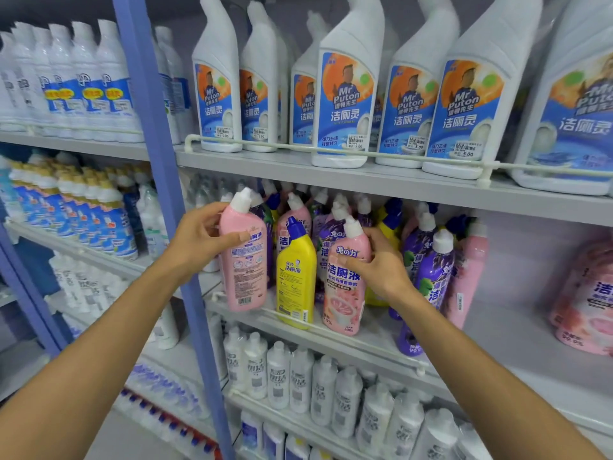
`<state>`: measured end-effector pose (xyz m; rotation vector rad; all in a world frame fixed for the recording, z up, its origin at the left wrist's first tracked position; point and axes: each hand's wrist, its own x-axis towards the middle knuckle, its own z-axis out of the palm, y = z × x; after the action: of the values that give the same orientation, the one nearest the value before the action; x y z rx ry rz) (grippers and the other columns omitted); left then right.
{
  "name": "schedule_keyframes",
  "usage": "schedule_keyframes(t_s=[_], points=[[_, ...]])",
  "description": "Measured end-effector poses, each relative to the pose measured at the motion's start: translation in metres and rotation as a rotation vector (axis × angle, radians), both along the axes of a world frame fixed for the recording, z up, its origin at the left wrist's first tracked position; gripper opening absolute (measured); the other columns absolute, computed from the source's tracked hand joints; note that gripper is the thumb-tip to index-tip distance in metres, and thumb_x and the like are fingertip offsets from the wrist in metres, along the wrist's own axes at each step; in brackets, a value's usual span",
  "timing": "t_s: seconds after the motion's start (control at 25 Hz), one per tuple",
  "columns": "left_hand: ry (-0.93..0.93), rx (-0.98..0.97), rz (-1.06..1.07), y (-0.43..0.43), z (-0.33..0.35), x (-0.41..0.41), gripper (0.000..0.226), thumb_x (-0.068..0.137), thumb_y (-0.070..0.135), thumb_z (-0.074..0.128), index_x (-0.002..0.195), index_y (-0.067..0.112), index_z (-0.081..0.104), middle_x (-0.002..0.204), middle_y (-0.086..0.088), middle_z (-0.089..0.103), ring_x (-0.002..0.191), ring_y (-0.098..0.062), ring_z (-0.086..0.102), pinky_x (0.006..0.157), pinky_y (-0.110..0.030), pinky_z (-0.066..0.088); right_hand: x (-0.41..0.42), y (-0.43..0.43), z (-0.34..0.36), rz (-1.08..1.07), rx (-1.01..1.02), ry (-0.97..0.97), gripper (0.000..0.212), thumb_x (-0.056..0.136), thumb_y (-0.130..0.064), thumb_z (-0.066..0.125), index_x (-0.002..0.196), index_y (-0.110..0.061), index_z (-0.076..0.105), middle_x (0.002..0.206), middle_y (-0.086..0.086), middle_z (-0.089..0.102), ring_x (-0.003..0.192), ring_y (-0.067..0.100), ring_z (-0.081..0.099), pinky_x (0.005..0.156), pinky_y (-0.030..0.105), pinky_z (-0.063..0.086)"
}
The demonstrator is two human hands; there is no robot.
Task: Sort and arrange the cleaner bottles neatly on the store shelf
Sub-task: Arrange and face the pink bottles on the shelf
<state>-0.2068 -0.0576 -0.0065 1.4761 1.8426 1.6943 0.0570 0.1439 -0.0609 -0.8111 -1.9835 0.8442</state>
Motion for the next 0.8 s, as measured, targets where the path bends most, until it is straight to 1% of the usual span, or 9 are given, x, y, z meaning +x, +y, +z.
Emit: schedule_keyframes(t_s=[0.08, 0.16, 0.24, 0.36, 0.44, 0.56, 0.64, 0.8], points=[[-0.015, -0.009, -0.024, -0.012, 0.0, 0.015, 0.048, 0.079, 0.013, 0.083, 0.124, 0.013, 0.066, 0.111, -0.002, 0.077, 0.1, -0.024, 0.074, 0.081, -0.04, 0.063, 0.008, -0.005, 0.003, -0.012, 0.015, 0.032, 0.058, 0.072, -0.032, 0.091, 0.119, -0.022, 0.059, 0.099, -0.001, 0.072, 0.09, 0.02, 0.071, 0.078, 0.044, 0.062], [-0.034, -0.008, -0.054, -0.019, 0.004, 0.033, 0.047, 0.079, 0.014, 0.082, 0.124, 0.015, 0.067, 0.111, -0.002, 0.077, 0.1, -0.023, 0.074, 0.077, -0.034, 0.062, 0.02, -0.009, 0.013, 0.001, 0.043, 0.046, 0.06, 0.075, -0.031, 0.09, 0.125, -0.023, 0.058, 0.103, -0.001, 0.072, 0.092, 0.019, 0.071, 0.08, 0.043, 0.062], [-0.028, -0.002, -0.103, -0.016, 0.01, 0.059, 0.049, 0.079, 0.012, 0.082, 0.125, 0.017, 0.066, 0.111, 0.001, 0.077, 0.101, -0.019, 0.074, 0.079, -0.029, 0.061, 0.04, -0.014, 0.028, 0.04, 0.063, 0.063, 0.062, 0.077, -0.032, 0.088, 0.13, -0.026, 0.057, 0.106, -0.003, 0.073, 0.094, 0.015, 0.071, 0.082, 0.043, 0.062], [0.033, -0.012, -0.189, 0.003, 0.017, 0.11, 0.051, 0.078, 0.005, 0.083, 0.125, 0.014, 0.067, 0.112, 0.001, 0.076, 0.104, -0.013, 0.072, 0.085, -0.022, 0.058, 0.083, -0.022, 0.041, 0.101, 0.081, 0.099, 0.062, 0.079, -0.031, 0.087, 0.133, -0.031, 0.057, 0.112, -0.006, 0.073, 0.098, 0.011, 0.072, 0.084, 0.042, 0.063], [0.049, -0.011, -0.265, 0.022, 0.017, 0.146, 0.05, 0.077, 0.005, 0.084, 0.123, 0.015, 0.068, 0.111, 0.002, 0.077, 0.104, -0.013, 0.072, 0.088, -0.025, 0.058, 0.121, -0.028, 0.045, 0.128, 0.081, 0.121, 0.059, 0.08, -0.026, 0.088, 0.131, -0.036, 0.059, 0.116, -0.006, 0.073, 0.103, 0.013, 0.072, 0.087, 0.04, 0.062], [0.064, -0.02, -0.368, 0.054, 0.012, 0.201, 0.048, 0.078, 0.009, 0.085, 0.122, 0.016, 0.068, 0.109, 0.003, 0.077, 0.101, -0.015, 0.073, 0.088, -0.028, 0.058, 0.187, -0.032, 0.053, 0.114, 0.043, 0.134, 0.057, 0.081, -0.013, 0.085, 0.132, -0.021, 0.061, 0.11, -0.003, 0.076, 0.101, 0.018, 0.074, 0.087, 0.035, 0.061], [0.057, -0.023, -0.433, 0.077, 0.009, 0.241, 0.046, 0.078, 0.009, 0.085, 0.121, 0.015, 0.068, 0.107, 0.002, 0.078, 0.1, -0.016, 0.074, 0.087, -0.03, 0.059, 0.234, -0.029, 0.057, 0.071, 0.041, 0.103, 0.058, 0.081, -0.012, 0.084, 0.134, -0.019, 0.061, 0.11, -0.002, 0.076, 0.101, 0.017, 0.074, 0.088, 0.033, 0.061], [0.033, -0.019, -0.504, 0.126, -0.002, 0.318, 0.045, 0.076, 0.012, 0.088, 0.117, 0.014, 0.069, 0.104, 0.003, 0.078, 0.096, -0.012, 0.074, 0.084, -0.03, 0.06, 0.317, -0.008, 0.055, -0.05, -0.008, 0.123, 0.06, 0.081, -0.01, 0.084, 0.135, -0.013, 0.059, 0.113, 0.002, 0.076, 0.105, 0.019, 0.073, 0.092, 0.039, 0.06]])
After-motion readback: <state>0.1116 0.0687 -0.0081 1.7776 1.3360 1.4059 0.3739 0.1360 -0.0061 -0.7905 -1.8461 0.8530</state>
